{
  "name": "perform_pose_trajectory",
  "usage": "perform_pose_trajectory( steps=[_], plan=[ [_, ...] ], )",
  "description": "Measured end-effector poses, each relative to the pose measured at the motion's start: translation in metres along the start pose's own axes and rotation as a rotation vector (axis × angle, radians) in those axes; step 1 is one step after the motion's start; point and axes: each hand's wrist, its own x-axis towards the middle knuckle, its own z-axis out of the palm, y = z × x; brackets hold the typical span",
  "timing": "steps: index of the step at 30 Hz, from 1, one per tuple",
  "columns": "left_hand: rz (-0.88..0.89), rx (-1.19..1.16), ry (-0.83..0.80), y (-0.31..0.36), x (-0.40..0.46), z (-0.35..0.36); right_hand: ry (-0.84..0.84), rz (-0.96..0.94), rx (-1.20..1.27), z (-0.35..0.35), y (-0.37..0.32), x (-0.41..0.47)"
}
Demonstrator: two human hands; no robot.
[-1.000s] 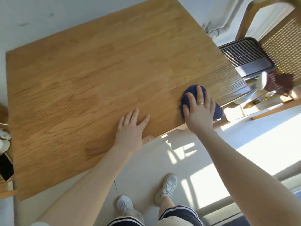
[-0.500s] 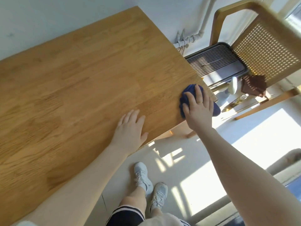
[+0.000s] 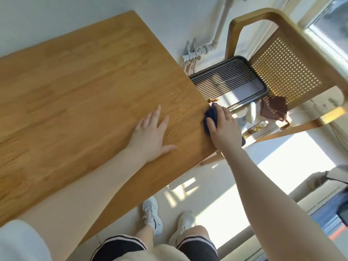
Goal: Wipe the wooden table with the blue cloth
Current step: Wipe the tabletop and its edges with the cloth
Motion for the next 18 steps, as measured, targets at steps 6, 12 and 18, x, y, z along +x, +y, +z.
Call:
perform_pose_trajectory(
  steps=[6, 12, 18],
  plan=[
    [-0.059, -0.036, -0.040, 0.001, 0.021, 0.006, -0.099, -0.149, -0.047, -0.009, 0.026, -0.026],
    [-0.129, -0.055, -0.054, 0.013, 0.024, 0.004, -0.176, -0.330, -0.034, -0.006, -0.004, 0.036],
    [-0.171, -0.049, -0.100, 0.016, 0.023, 0.007, -0.254, -0.575, 0.001, -0.008, 0.016, 0.045]
  ],
)
